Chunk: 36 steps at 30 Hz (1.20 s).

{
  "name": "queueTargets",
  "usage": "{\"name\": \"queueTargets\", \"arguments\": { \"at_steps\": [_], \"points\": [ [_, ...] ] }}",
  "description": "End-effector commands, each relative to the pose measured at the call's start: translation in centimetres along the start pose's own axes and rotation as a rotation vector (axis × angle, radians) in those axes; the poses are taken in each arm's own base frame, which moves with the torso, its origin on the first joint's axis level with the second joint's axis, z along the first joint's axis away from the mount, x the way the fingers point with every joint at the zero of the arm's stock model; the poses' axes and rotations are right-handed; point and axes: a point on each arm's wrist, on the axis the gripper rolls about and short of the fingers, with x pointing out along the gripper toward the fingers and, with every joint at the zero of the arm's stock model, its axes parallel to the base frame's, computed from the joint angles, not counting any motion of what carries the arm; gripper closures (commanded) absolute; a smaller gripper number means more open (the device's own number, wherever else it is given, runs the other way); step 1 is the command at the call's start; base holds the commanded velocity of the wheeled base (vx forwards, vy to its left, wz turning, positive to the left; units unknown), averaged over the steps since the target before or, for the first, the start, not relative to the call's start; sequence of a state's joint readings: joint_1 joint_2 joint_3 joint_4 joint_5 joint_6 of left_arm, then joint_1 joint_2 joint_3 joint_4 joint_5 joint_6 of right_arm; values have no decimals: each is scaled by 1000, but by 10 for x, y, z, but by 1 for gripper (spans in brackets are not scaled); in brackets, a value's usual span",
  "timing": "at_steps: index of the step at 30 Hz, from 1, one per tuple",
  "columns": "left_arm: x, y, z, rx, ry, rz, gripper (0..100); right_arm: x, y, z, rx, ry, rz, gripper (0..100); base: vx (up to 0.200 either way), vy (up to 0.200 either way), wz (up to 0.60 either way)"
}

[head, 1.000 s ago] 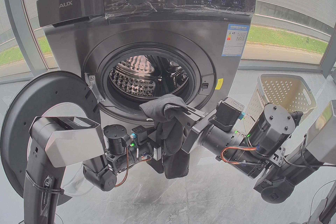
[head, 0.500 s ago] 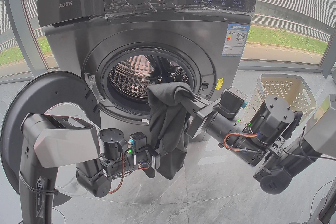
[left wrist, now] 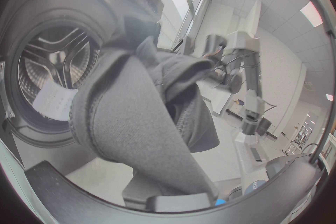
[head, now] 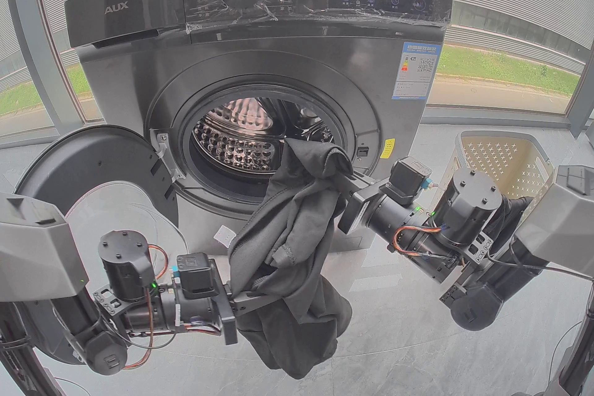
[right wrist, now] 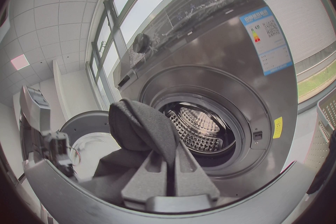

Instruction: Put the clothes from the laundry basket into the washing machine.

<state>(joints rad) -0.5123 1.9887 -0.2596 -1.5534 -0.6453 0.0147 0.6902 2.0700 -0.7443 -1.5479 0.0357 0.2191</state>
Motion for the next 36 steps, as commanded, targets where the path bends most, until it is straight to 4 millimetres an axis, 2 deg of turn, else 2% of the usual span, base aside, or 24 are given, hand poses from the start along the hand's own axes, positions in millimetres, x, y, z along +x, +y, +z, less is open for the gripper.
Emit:
{"name": "queueTargets", "arguments": {
  "at_steps": [1,4,5,12,18,24,25,28,32,36],
  "points": [
    [-24,-9,23,45,-72,0,100,2,-8,-24,3,65,-24,100,0,0,0],
    [-26,-8,24,48,-76,3,100,1,-10,-31,3,83,-28,100,0,0,0],
    [-27,-6,24,47,-77,12,100,1,-13,-42,4,115,-39,100,0,0,0],
    [-29,-5,28,55,-90,23,100,-6,-17,-65,3,195,-54,100,0,0,0],
    [-31,-2,29,60,-98,39,100,-14,-16,-69,5,229,-56,100,0,0,0],
    [-30,0,30,59,-100,48,100,-17,-15,-57,2,201,-83,100,0,0,0],
    [-30,0,30,60,-100,48,100,-18,-15,-56,4,199,-84,0,0,0,0],
    [-31,1,31,63,-108,62,100,-24,-15,-54,1,211,-88,0,0,0,0],
    [-40,1,38,79,-132,128,100,-62,-16,-49,-15,307,-112,0,0,0,0],
    [-47,1,43,89,-150,153,100,-88,-30,-42,-58,352,-168,0,0,0,0]
  ]
}}
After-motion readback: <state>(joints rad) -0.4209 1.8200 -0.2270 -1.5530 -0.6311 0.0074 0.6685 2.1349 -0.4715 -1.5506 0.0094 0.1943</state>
